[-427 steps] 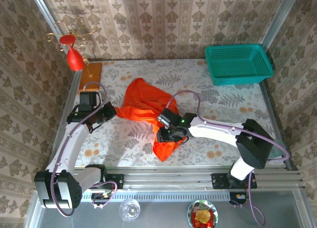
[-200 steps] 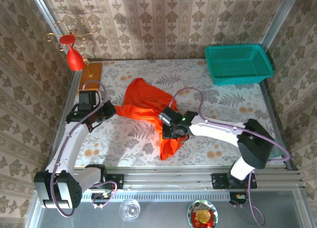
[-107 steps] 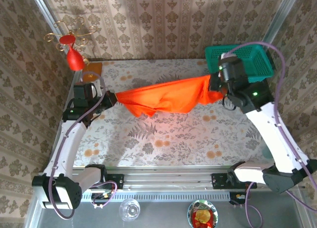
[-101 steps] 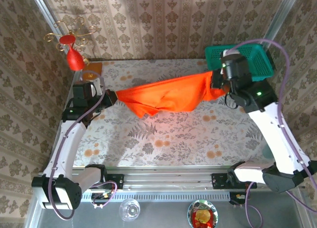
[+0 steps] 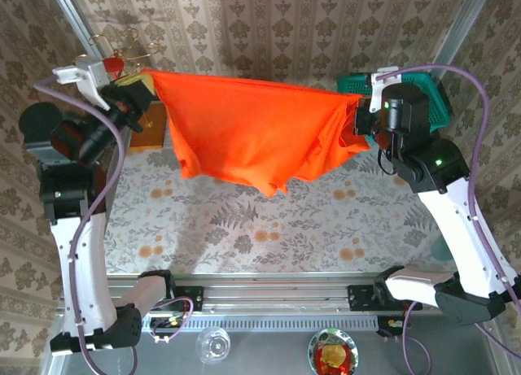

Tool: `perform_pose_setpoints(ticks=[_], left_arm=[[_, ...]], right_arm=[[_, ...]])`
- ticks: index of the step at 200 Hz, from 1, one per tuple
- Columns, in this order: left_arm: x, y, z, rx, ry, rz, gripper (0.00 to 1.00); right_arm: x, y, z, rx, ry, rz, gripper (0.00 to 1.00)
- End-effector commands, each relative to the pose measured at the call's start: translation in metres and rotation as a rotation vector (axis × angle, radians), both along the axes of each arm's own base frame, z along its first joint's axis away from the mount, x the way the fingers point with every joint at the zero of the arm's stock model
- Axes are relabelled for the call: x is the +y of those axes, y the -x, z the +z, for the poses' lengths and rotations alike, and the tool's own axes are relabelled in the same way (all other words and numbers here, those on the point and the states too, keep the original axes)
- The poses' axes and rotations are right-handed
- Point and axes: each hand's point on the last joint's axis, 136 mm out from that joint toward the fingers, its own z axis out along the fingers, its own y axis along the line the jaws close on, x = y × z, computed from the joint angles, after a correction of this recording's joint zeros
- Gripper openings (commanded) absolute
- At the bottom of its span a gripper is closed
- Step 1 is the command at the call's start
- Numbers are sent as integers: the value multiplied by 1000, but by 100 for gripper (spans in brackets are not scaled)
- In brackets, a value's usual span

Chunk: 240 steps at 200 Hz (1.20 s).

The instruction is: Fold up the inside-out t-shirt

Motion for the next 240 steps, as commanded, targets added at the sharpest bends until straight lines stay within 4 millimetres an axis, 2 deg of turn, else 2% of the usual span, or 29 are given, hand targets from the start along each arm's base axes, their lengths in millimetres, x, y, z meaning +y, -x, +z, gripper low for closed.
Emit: perform_pose_setpoints(ticks=[1,11,23,31,41,50,56,73,84,91,97,105,116,129,143,157,183,196,211,223,231,240], left_arm=[[11,-39,-48,129,13,44,0],[14,-51,-83,188,9,60,0],[20,-62,-122,254,19,102,0],[22,-66,-139,285,29,111,0],[21,-67,-146,299,39,100,0],[19,-65,-133,273,46,88,0],[14,-58,-117,240,45,52,0],[6,-30,-48,75,36,-4,0],[-2,-5,-11,-53,22,-59,0],[-5,4,0,-104,20,-77,0],[-6,6,0,-121,23,-80,0],[-8,0,-10,-98,32,-85,0],[-12,-18,-40,0,48,-102,0],[-23,-33,-76,106,58,-143,0],[-35,-38,-103,168,65,-155,0],[-46,-38,-119,191,52,-158,0],[-59,-34,-130,218,8,-167,12],[-63,-31,-136,234,-18,-175,18],[-60,-34,-144,261,-40,-135,24],[-58,-35,-155,296,-56,-111,27],[-56,-35,-161,313,-64,-92,28],[-52,-35,-169,338,-71,-67,28]], right_arm=[[-69,37,70,-206,60,-280,0],[-96,62,103,-307,80,-405,0],[-117,89,136,-405,93,-499,0],[-121,98,147,-439,88,-506,0],[-112,96,149,-449,69,-445,0],[-96,85,141,-432,32,-350,0],[-82,74,126,-388,20,-280,0],[-45,43,85,-282,-34,-124,0],[-33,29,64,-215,-54,-89,0],[-31,24,58,-192,-57,-90,0],[-30,22,56,-185,-58,-94,0],[-30,22,58,-195,-64,-94,0],[-26,24,66,-216,-79,-61,0],[-10,25,75,-222,-107,29,0],[8,27,86,-231,-158,132,0],[21,30,103,-259,-224,204,0],[43,40,135,-326,-337,343,0],[51,44,143,-347,-380,391,0],[54,46,138,-330,-397,409,0],[53,43,123,-299,-393,391,0],[51,40,104,-259,-392,368,0],[50,35,68,-182,-387,340,0]])
